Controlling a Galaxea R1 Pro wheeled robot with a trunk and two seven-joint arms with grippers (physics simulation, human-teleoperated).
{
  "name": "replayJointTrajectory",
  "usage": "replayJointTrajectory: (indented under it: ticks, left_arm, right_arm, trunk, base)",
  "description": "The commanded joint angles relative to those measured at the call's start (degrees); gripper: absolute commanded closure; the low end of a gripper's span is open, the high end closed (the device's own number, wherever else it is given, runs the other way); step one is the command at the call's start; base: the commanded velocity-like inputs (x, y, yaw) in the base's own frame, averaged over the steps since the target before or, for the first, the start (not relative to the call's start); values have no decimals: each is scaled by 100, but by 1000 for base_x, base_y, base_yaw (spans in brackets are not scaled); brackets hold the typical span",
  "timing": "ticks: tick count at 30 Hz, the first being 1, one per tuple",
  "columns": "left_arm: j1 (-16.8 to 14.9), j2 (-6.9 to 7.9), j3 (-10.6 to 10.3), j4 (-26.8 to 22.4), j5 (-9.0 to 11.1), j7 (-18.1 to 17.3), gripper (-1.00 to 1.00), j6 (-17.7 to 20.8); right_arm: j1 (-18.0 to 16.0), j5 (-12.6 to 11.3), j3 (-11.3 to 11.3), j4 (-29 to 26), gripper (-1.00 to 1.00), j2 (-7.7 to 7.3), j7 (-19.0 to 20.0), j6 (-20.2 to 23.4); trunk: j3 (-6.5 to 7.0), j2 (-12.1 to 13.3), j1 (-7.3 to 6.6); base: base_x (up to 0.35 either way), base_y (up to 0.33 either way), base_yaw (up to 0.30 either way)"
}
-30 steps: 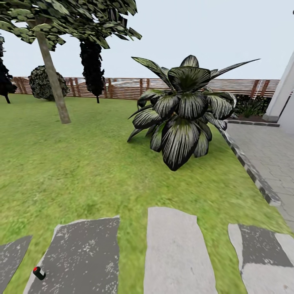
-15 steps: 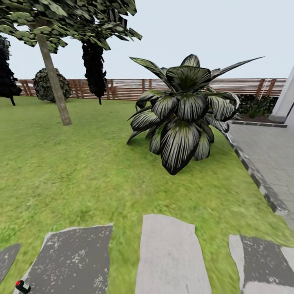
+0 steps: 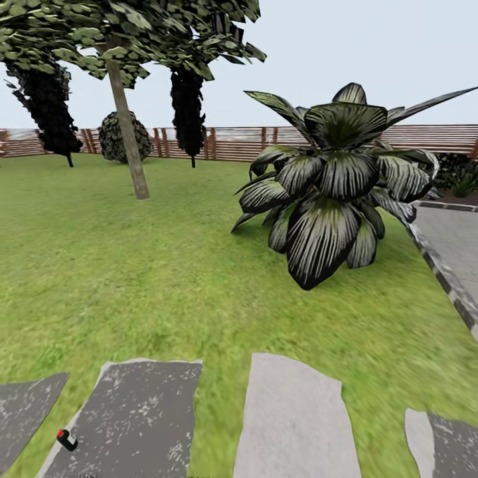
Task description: In the garden, pick up the pesticide atomizer on the floor and spray pesticide onto both trees until each tree trunk is fully covered.
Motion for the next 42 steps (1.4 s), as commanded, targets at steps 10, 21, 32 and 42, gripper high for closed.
replayJointTrajectory:
  ticks: [10, 21, 32, 42]
  left_arm:
    - [0, 1, 5, -2, 2, 0, -100, 0]
    - [0, 9, 5, -2, 1, 0, -100, 4]
    - [0, 10, 5, 1, 1, 0, -100, 8]
    - [0, 10, 7, 1, 1, 0, -100, 5]
  right_arm:
    - [-2, 0, 0, 0, -100, 0, -1, 0]
    - [1, 0, 0, 0, -100, -6, 0, 0]
    - [0, 0, -8, 0, -100, -17, 1, 0]
    - [1, 0, -8, 0, -100, -17, 0, 0]
  trunk:
    - [0, 0, 0]
    - [0, 0, 0]
    - [0, 0, 0]
    - [0, 0, 0]
  base:
    - [96, 258, 255]
    - [178, 319, 34]
    - [196, 318, 1]
    - [102, 325, 67]
